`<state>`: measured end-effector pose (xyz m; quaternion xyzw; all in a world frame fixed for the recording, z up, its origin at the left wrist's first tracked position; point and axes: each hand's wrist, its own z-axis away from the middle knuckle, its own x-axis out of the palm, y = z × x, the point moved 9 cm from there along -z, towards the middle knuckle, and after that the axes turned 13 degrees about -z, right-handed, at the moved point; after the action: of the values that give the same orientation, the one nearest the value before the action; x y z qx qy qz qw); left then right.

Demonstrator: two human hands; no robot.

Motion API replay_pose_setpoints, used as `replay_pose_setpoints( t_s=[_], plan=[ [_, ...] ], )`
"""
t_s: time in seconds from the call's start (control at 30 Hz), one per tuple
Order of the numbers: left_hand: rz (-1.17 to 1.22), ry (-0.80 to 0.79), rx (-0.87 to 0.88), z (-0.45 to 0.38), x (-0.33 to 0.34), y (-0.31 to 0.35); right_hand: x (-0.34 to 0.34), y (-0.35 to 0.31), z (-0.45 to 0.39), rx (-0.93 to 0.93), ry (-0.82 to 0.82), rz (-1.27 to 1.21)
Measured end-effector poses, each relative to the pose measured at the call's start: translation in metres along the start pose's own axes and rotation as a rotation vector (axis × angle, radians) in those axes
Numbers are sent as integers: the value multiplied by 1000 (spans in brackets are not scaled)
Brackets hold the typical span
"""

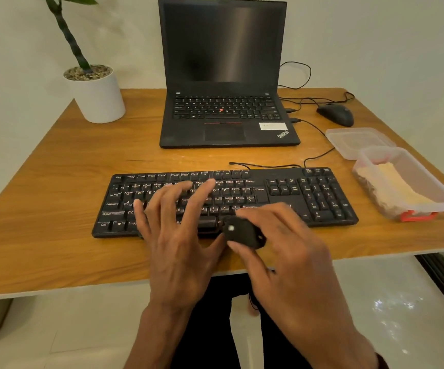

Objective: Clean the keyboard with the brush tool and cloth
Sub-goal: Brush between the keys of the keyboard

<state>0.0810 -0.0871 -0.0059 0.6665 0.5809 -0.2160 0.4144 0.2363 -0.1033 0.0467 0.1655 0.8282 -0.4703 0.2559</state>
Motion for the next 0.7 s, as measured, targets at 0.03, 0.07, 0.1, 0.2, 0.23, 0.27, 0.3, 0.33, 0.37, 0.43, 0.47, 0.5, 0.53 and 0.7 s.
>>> replay_pose_setpoints(
  t_s=[0.03,0.07,0.1,0.2,0.23,0.27,0.3,0.33,0.37,0.43,0.47,0.5,0.53,0.7],
  plan=[
    [0,-7,-12,0,0,-1,-4,3,0,4,-21,3],
    [-4,-15,-24,0,1,-2,-12,8,1,17,-30,17],
    [-13,-22,-32,0,1,-2,-21,13,1,32,-34,46],
    [-26,-29,-38,0,2,-3,-46,23,5,56,-38,191],
    [-21,-27,-41,0,2,-4,-50,25,7,61,-39,230],
    [-16,-28,-45,0,2,-4,-50,24,7,57,-43,256],
    [-14,-29,-47,1,2,-4,-46,20,7,45,-52,263],
    [-14,-31,-46,1,2,-4,-40,16,7,34,-65,254],
    [-15,-32,-45,1,2,-4,-31,11,5,28,-81,229],
    [-5,-27,-51,1,2,-3,-13,2,1,15,-111,158],
    [7,-20,-54,1,1,-4,-4,-3,-1,5,-126,129],
    [18,-14,-56,1,0,-4,5,-8,-3,-14,-144,108],
    [28,-11,-56,2,-1,-4,12,-11,-4,-33,-159,87],
    [21,5,-67,0,-2,-4,1,-2,-9,2,-127,89]
  ],
)
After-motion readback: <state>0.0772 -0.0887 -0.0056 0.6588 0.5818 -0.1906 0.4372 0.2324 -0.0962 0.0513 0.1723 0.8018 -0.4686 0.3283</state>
